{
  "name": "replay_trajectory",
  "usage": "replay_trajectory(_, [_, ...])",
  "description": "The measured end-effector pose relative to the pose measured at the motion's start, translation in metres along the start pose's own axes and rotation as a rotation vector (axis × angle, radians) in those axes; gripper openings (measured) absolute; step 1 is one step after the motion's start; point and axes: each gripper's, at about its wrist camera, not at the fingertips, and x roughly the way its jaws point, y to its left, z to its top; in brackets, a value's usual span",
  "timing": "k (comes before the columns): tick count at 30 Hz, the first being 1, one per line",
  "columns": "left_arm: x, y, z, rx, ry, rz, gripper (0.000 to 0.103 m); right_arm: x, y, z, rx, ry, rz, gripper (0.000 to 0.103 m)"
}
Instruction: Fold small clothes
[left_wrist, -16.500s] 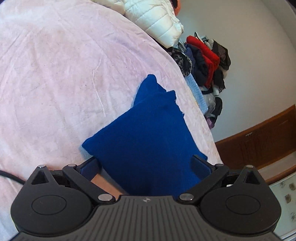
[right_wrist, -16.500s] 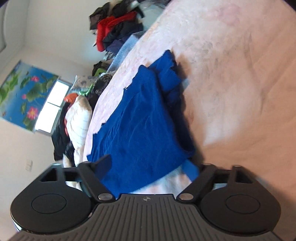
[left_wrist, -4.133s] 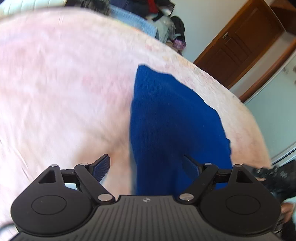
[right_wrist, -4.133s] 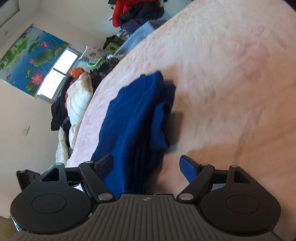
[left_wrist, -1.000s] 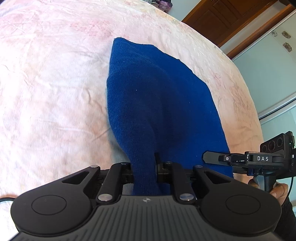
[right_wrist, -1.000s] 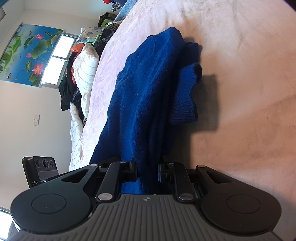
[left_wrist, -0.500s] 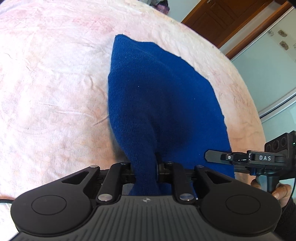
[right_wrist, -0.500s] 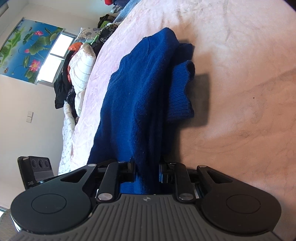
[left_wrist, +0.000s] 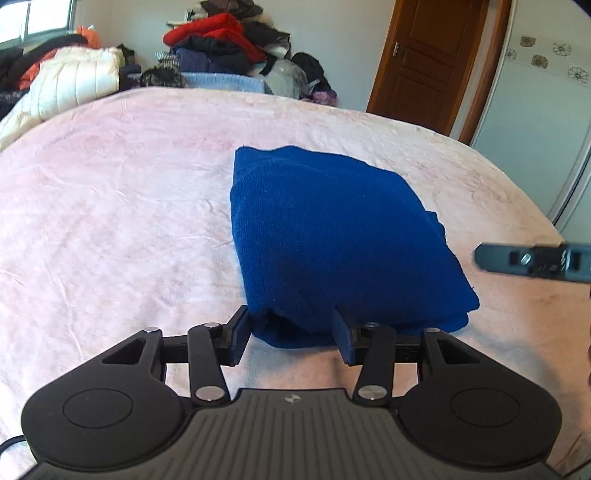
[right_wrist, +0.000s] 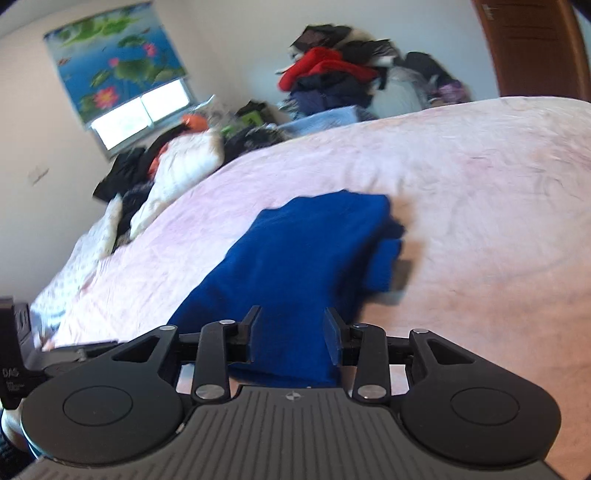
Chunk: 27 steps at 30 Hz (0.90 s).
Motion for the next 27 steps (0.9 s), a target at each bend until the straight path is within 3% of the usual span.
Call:
replay_trajectory(2, [0.014, 0.005, 0.007, -0.049, 0.037, 0.01, 0.047, 0.021, 0.001, 0.001, -0.003, 0.048, -0.022, 0.045])
replay_trajectory(4, [0.03, 0.017, 0.011, -0.133, 0.097, -0.016, 0.045, 0.043, 0.001, -0.005, -0.035, 0.099, -0.13, 0.045])
replay_trajectory(5, [0.03, 0.019, 0.011, -0.148, 0.084, -0.017, 0.041, 0.054, 0.0, -0.008, -0.049, 0.128, -0.192, 0.048])
replay_trajectory(6, [0.032, 0.02, 0.012, -0.142, 0.099, -0.002, 0.035, 0.059, 0.0, -0.016, -0.048, 0.129, -0.202, 0.044])
replay_trajectory(7, [0.032, 0.022, 0.014, -0.151, 0.118, 0.002, 0.015, 0.057, 0.0, -0.019, -0.049, 0.11, -0.17, 0.033])
replay_trajectory(8, [0.03, 0.026, 0.016, -0.179, 0.131, -0.018, 0.013, 0.056, 0.001, -0.021, -0.032, 0.123, -0.143, 0.025])
replay_trajectory(10, [0.025, 0.031, 0.016, -0.173, 0.135, -0.006, 0.012, 0.045, 0.0, -0.018, 0.002, 0.128, -0.082, 0.023])
replay_trajectory(15, [0.026, 0.022, 0.006, -0.098, 0.113, 0.033, 0.012, 0.045, -0.008, -0.027, -0.002, 0.149, -0.095, 0.02])
replay_trajectory(16, [0.024, 0.019, 0.006, -0.082, 0.109, 0.049, 0.015, 0.043, -0.007, -0.028, -0.002, 0.142, -0.097, 0.023])
replay_trajectory(18, [0.012, 0.014, 0.007, -0.046, 0.081, 0.09, 0.015, 0.039, 0.0, -0.027, -0.017, 0.135, -0.109, 0.04])
replay_trajectory(21, [-0.021, 0.001, 0.004, 0.063, -0.041, 0.163, 0.019, 0.018, 0.0, -0.008, -0.019, 0.05, -0.108, 0.043])
replay_trajectory(24, [-0.031, -0.02, 0.006, 0.171, -0.167, 0.145, 0.034, 0.013, -0.014, 0.033, 0.083, -0.056, -0.043, 0.064])
replay_trajectory(25, [-0.023, -0.028, 0.009, 0.198, -0.17, 0.137, 0.044, 0.023, -0.018, 0.049, 0.104, -0.063, -0.024, 0.071])
replay_trajectory(27, [0.002, -0.037, 0.016, 0.215, -0.131, 0.129, 0.049, 0.06, -0.022, 0.079, 0.104, -0.023, -0.02, 0.07])
